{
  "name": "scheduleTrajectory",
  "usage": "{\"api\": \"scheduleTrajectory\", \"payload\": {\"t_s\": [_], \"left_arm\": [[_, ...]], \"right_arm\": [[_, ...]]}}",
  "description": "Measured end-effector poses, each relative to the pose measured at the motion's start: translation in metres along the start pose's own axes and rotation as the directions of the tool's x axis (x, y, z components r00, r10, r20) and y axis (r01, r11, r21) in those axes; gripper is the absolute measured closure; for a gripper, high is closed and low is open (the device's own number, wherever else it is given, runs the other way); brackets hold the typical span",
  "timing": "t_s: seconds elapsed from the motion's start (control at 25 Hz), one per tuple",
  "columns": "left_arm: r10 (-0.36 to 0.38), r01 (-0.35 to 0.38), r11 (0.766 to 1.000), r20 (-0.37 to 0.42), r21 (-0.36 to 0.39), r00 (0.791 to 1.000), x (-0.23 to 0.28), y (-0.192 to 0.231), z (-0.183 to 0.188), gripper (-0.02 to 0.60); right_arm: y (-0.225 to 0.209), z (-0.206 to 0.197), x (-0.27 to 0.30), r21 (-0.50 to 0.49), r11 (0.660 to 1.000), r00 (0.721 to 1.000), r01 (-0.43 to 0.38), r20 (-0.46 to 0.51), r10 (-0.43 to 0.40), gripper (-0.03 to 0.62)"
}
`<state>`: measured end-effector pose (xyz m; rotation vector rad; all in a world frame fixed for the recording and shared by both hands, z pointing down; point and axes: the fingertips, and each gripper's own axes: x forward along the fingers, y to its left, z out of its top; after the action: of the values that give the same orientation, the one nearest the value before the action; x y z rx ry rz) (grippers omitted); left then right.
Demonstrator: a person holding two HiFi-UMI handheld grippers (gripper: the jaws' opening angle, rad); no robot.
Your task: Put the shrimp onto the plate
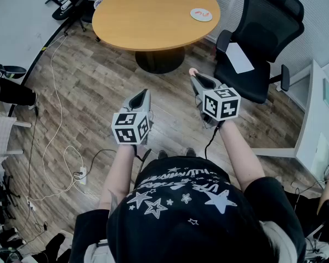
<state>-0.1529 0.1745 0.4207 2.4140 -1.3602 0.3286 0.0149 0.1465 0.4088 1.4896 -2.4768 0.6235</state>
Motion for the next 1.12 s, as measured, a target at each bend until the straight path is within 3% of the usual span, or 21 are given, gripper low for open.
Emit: {"api": "scheduleTrajectory", "payload": {"t_s": [0.72,1.12], "left_arm": [[-0.021,0.021,1.0,0.001,0.005,1.0,-0.002,0.01,0.003,0.58],[-0.031,0.03,0.999,0.007,0.014,1.0,-0.023,0.057,0.003,0.58]], "right_arm": [[0.011,0.005,0.01,-0.018,1.0,1.0,0.001,-0.003,-0.001,0.539],[0.04,0.004,0.032,0.004,0.999,0.999,0.047,0.024,-0.047,0.539]]}}
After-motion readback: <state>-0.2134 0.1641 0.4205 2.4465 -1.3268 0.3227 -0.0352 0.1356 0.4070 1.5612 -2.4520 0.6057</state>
